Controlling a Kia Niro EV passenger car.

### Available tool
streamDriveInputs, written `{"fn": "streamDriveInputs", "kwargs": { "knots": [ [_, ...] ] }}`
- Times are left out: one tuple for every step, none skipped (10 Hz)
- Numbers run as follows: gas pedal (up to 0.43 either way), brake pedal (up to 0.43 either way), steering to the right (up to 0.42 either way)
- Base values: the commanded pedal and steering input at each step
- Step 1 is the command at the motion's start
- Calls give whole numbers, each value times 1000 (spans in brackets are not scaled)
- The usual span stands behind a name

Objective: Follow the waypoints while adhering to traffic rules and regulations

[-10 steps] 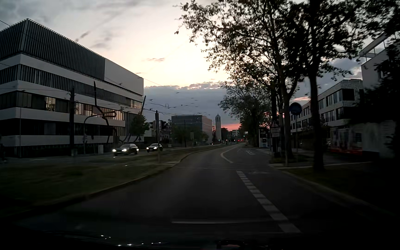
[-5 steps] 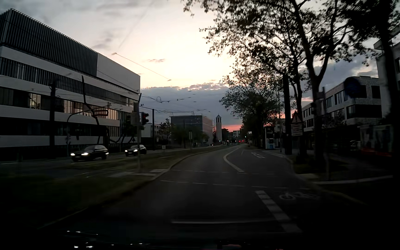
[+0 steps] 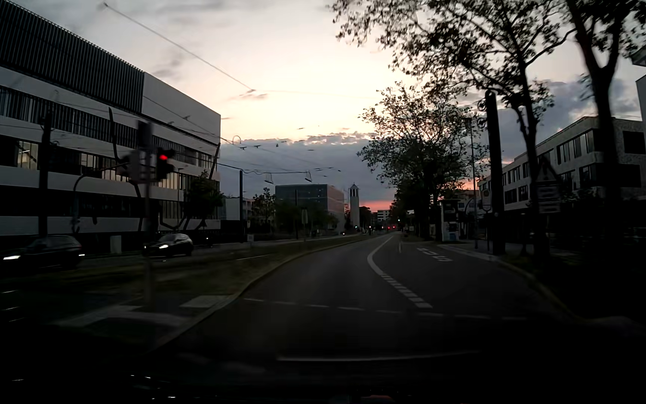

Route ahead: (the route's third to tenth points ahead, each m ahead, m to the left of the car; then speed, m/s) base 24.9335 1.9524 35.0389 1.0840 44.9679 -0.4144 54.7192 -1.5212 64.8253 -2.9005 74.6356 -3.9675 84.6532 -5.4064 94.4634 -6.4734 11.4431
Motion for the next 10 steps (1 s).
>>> {"fn": "streamDriveInputs", "kwargs": {
  "knots": [
    [110, 0, -2],
    [110, 0, -2],
    [110, 0, -2],
    [110, 0, -1],
    [110, 0, 0],
    [110, 0, 1],
    [110, 0, 2],
    [110, 0, 3],
    [110, 0, 3],
    [110, 0, 5]
  ]
}}
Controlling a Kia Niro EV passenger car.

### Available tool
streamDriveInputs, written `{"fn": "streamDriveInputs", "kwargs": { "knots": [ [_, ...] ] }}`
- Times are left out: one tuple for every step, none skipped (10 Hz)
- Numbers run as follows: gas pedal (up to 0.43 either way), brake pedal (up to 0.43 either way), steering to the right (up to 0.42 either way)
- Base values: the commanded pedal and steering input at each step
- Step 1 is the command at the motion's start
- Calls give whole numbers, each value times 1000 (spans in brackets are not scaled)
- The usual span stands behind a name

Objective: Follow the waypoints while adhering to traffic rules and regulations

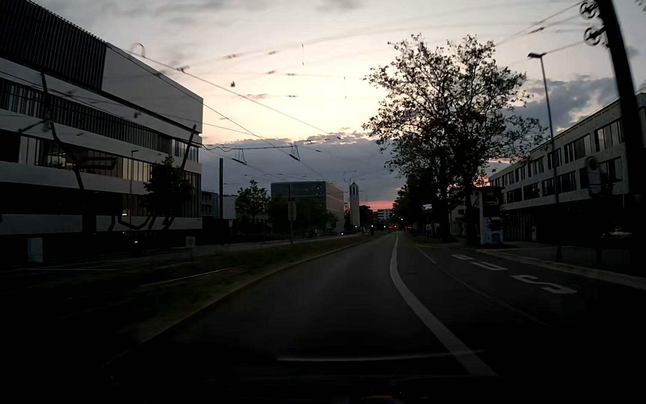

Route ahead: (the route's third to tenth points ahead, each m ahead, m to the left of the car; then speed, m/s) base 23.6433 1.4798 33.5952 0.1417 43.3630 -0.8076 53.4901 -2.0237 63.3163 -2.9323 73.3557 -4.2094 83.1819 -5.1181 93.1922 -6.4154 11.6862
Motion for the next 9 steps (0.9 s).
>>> {"fn": "streamDriveInputs", "kwargs": {
  "knots": [
    [110, 0, 11],
    [110, 0, 15],
    [110, 0, 20],
    [110, 0, 24],
    [110, 0, 28],
    [110, 0, 29],
    [110, 0, 29],
    [110, 0, 29],
    [110, 0, 29]
  ]
}}
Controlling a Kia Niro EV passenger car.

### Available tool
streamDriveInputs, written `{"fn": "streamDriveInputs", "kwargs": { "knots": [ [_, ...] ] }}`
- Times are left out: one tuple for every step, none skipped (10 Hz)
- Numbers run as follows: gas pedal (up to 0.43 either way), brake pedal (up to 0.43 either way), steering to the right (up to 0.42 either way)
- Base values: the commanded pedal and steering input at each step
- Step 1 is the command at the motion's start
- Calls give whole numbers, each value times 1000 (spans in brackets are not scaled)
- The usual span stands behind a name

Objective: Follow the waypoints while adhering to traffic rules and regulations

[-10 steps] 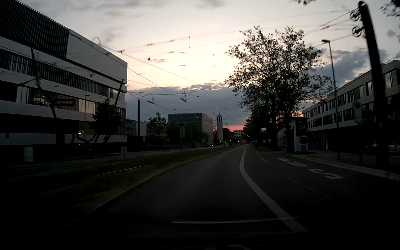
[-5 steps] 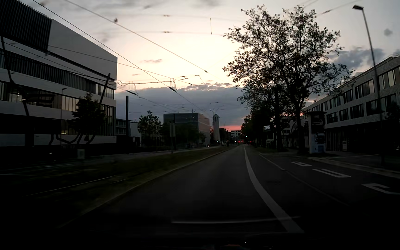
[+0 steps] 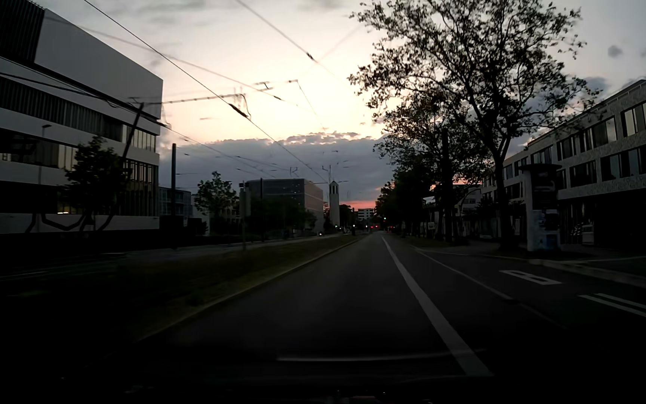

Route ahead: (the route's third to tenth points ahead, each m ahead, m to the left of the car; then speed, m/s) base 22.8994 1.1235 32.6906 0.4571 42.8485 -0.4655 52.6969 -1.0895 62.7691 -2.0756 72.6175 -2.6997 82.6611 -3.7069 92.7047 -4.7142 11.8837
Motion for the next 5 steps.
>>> {"fn": "streamDriveInputs", "kwargs": {
  "knots": [
    [110, 0, 29],
    [110, 0, 29],
    [110, 0, 26],
    [110, 0, 24],
    [110, 0, 22]
  ]
}}
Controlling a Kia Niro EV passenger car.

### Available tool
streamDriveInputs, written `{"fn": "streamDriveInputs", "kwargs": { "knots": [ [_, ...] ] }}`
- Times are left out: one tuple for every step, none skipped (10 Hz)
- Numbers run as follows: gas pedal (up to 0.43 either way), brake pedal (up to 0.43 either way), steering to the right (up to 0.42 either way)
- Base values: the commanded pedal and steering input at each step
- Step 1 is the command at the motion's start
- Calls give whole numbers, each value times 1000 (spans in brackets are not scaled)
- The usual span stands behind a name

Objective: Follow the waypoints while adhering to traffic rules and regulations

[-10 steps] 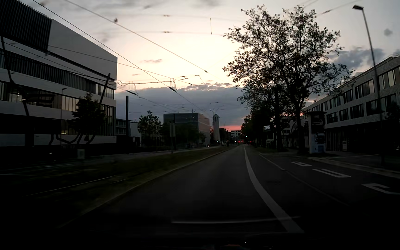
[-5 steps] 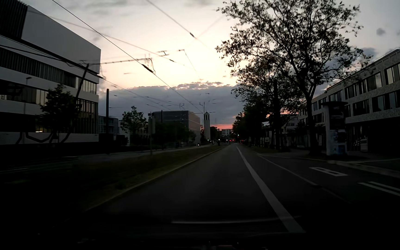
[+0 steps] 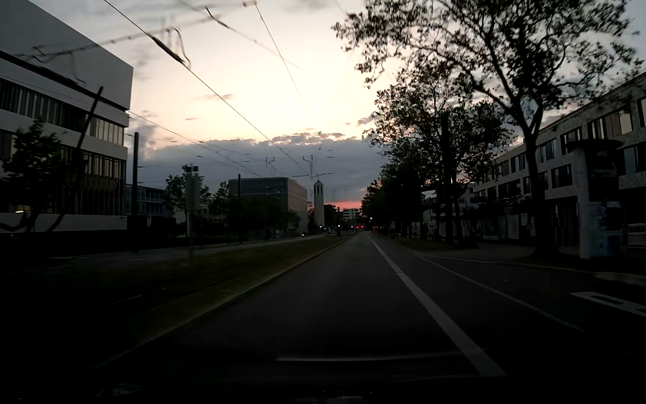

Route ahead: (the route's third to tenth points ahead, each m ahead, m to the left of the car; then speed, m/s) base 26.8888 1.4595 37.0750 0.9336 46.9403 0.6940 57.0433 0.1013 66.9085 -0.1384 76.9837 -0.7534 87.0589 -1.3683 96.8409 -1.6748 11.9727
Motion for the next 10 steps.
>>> {"fn": "streamDriveInputs", "kwargs": {
  "knots": [
    [110, 0, 21],
    [110, 0, 21],
    [110, 0, 21],
    [98, 0, 19],
    [98, 0, 14],
    [98, 0, 10],
    [98, 0, 9],
    [98, 0, 6],
    [98, 0, 6],
    [98, 0, 6]
  ]
}}
